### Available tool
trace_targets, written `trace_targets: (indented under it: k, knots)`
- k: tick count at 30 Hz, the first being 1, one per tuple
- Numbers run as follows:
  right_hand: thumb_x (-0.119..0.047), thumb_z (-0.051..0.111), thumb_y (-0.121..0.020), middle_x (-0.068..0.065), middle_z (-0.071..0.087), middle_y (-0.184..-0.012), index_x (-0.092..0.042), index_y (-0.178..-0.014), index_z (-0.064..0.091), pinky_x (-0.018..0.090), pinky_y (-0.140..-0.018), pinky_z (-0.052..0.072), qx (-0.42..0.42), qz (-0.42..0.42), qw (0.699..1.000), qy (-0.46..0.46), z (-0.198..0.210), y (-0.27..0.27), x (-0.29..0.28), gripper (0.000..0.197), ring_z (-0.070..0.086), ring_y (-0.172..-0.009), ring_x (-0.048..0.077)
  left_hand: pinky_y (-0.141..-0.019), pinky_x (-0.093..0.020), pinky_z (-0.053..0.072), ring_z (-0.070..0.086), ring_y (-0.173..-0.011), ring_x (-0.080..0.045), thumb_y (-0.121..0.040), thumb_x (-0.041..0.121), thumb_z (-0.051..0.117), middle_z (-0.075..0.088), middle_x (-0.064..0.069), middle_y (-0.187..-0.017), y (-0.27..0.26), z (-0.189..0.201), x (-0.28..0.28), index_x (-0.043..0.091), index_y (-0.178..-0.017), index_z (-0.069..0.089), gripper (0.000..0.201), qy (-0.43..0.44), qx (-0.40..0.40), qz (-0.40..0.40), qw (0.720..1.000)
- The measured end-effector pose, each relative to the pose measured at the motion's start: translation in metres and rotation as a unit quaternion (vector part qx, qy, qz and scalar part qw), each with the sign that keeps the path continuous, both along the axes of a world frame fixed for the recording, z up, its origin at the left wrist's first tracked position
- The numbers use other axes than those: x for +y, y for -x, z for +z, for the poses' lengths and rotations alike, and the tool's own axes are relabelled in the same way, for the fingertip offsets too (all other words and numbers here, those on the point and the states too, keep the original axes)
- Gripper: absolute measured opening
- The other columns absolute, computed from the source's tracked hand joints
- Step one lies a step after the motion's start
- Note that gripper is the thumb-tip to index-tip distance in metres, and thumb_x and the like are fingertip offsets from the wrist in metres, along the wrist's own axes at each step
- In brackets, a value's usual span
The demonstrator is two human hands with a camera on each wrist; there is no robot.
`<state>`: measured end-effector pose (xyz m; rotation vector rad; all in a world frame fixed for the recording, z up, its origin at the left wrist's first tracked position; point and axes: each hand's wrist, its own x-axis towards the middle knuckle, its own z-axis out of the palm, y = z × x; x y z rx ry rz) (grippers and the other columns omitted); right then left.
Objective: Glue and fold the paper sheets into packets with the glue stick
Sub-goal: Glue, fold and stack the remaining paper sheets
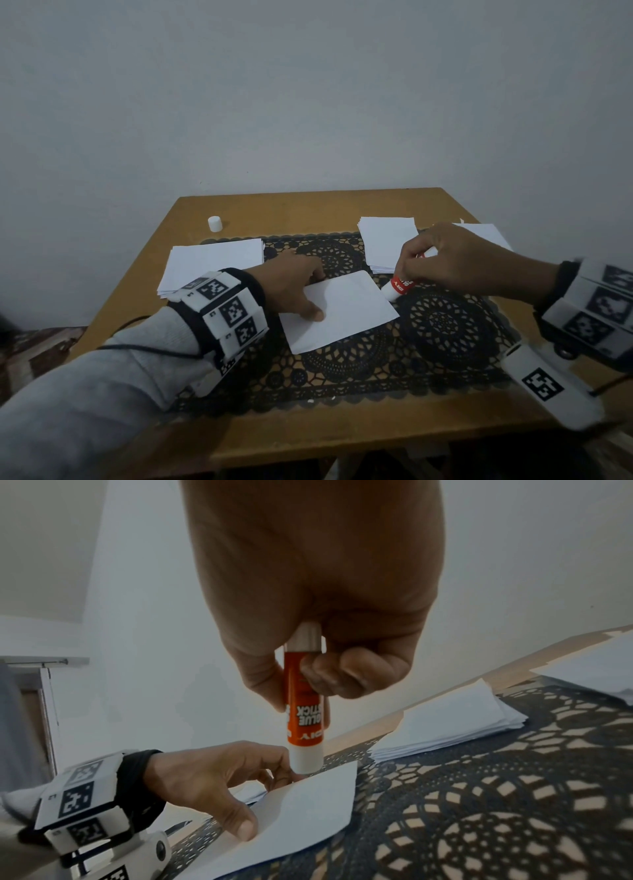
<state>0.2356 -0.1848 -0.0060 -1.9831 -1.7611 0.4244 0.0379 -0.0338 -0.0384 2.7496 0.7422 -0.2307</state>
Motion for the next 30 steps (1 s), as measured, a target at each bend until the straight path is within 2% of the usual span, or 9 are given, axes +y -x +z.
trace_targets:
  k: [5,8,10,13,15,19,22,27,30]
  knots:
    - [-0.024,0.064,-0.088,-0.015,0.071,-0.074,-0.022,-0.074,0.077,0.024,-0.072,0.047,-0.003,0.003,1.000,-0.011,-0.001,-0.001,0.000,0.019,0.061,-0.081,0.007,-0.061,-0.022,0.032,0.045,-0.080,-0.011,-0.082,0.036,0.071,0.049,0.009,-0.087,0.000,-0.003,0.001,0.021,-0.099,0.049,0.031,0.019,-0.048,0.005,0.999]
    - [-0.023,0.064,-0.088,-0.017,0.070,-0.074,-0.022,-0.074,0.077,0.015,-0.068,0.043,-0.002,0.001,1.000,-0.019,-0.002,0.000,-0.002,0.019,0.058,-0.083,0.005,-0.060,-0.023,0.034,0.048,-0.078,-0.014,-0.085,0.030,0.068,0.051,0.007,-0.083,0.002,-0.002,0.001,0.021,-0.087,0.048,0.021,0.019,-0.096,0.011,0.995]
    - [-0.022,0.065,-0.088,-0.020,0.069,-0.074,-0.021,-0.074,0.077,0.012,-0.068,0.042,-0.001,0.003,1.000,-0.021,-0.003,0.001,-0.003,0.019,0.058,-0.085,0.004,-0.066,-0.026,0.042,0.053,-0.083,-0.017,-0.086,0.020,0.066,0.055,0.004,-0.091,0.003,0.000,0.000,0.020,-0.099,0.048,0.023,0.032,-0.127,0.015,0.991]
    - [-0.022,0.064,-0.088,-0.018,0.070,-0.074,-0.020,-0.075,0.077,0.017,-0.072,0.045,0.002,0.006,1.000,-0.018,-0.003,0.001,-0.004,0.019,0.060,-0.085,0.005,-0.077,-0.030,0.050,0.058,-0.092,-0.016,-0.082,0.005,0.061,0.056,0.005,-0.106,0.007,0.005,-0.002,0.028,-0.137,0.033,0.066,0.050,-0.160,-0.004,0.986]
    - [-0.021,0.064,-0.089,-0.018,0.070,-0.076,-0.019,-0.076,0.077,0.014,-0.069,0.045,0.002,0.007,1.000,-0.021,-0.004,-0.001,-0.004,0.019,0.059,-0.086,0.005,-0.090,-0.029,0.043,0.051,-0.107,-0.014,-0.080,0.002,0.058,0.053,0.006,-0.120,0.008,0.005,0.000,0.034,-0.137,0.041,0.067,0.032,-0.147,-0.019,0.988]
    - [-0.022,0.065,-0.088,-0.020,0.070,-0.077,-0.020,-0.077,0.077,0.021,-0.071,0.048,-0.001,0.010,1.000,-0.019,-0.008,-0.001,-0.002,0.017,0.060,-0.086,0.005,-0.093,-0.027,0.038,0.047,-0.116,-0.020,-0.085,0.009,0.056,0.052,-0.002,-0.127,0.007,0.003,0.001,0.027,-0.125,0.057,0.043,0.030,-0.131,0.024,0.991]
    - [-0.026,0.065,-0.087,-0.020,0.070,-0.076,-0.023,-0.079,0.078,0.021,-0.071,0.045,0.005,-0.004,1.000,-0.015,-0.011,0.000,0.003,0.015,0.060,-0.084,0.003,-0.084,-0.022,0.036,0.048,-0.103,-0.014,-0.089,0.016,0.056,0.054,-0.001,-0.128,0.006,0.004,0.001,0.019,-0.125,0.056,0.037,0.017,-0.169,0.057,0.984]
    - [-0.035,0.064,-0.085,-0.015,0.070,-0.084,-0.026,-0.077,0.076,0.026,-0.076,0.045,-0.021,-0.048,0.998,-0.025,-0.013,0.004,0.024,0.016,0.059,-0.084,0.006,-0.078,-0.024,0.037,0.047,-0.091,-0.013,-0.090,0.028,0.059,0.057,-0.001,-0.118,0.005,0.003,0.003,0.017,-0.118,0.058,0.030,-0.017,-0.111,0.050,0.992]
    - [-0.033,0.065,-0.085,-0.011,0.069,-0.086,-0.023,-0.077,0.075,0.022,-0.064,0.039,-0.038,-0.054,0.997,-0.030,-0.011,0.009,0.040,0.016,0.057,-0.079,0.005,-0.073,-0.024,0.037,0.048,-0.083,-0.011,-0.089,0.030,0.061,0.057,0.004,-0.099,0.005,0.003,0.004,0.017,-0.111,0.060,0.026,-0.021,-0.081,0.040,0.996]
